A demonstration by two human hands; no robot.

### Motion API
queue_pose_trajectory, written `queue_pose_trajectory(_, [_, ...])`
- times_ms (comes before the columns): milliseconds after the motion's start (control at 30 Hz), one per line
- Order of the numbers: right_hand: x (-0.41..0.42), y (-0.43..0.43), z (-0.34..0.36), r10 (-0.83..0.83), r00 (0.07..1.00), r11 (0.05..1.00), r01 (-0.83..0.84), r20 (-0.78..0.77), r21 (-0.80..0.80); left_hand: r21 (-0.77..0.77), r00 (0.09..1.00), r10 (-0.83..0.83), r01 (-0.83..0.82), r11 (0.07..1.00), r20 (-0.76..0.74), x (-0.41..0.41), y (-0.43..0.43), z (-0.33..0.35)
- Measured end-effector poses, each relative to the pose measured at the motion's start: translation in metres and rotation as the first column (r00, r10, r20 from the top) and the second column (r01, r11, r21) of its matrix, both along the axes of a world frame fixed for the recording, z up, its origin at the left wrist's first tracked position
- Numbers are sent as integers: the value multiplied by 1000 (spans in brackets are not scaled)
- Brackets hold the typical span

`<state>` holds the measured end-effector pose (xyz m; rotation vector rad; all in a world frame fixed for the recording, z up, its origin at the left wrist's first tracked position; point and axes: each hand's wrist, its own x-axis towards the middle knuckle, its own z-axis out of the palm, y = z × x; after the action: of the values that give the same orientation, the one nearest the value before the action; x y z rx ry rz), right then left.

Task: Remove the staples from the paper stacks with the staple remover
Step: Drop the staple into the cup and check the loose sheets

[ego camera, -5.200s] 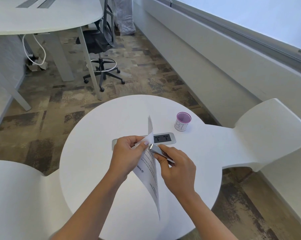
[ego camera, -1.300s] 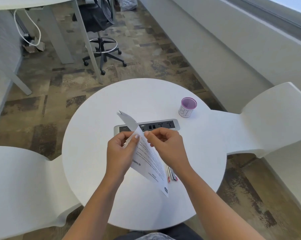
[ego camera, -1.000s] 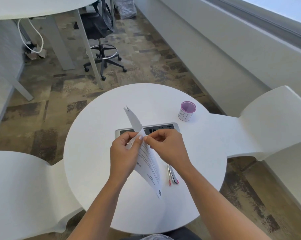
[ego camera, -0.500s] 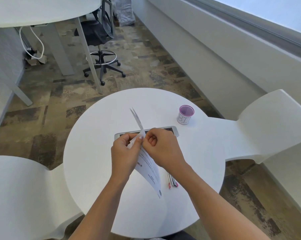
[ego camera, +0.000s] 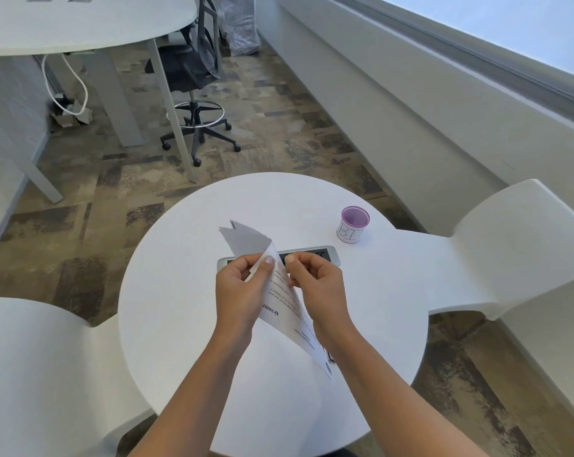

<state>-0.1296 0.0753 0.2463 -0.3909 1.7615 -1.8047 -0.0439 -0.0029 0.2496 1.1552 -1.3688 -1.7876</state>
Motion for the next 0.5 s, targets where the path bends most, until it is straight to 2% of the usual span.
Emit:
queue_pose_trajectory(133, [-25,-4,-3,-33,996,998,37,80,-45,-62,1000,-15,16,998,14,-5,-9,1])
queue_pose_trajectory(233, [-66,-9,-10,-70,995,997,72,74,-24,-92,999,-27,30,995,24,-10,-17,1])
queue_pose_trajectory(367, [-140,-15,-31,-168,985,976,172,-41,135,-99,998,-47,50,994,35,-23,-27,1])
queue_pose_trajectory(500, [-203,-21,-57,-203,960,904,259,-191,341,-102,998,-57,60,993,32,-37,-34,4])
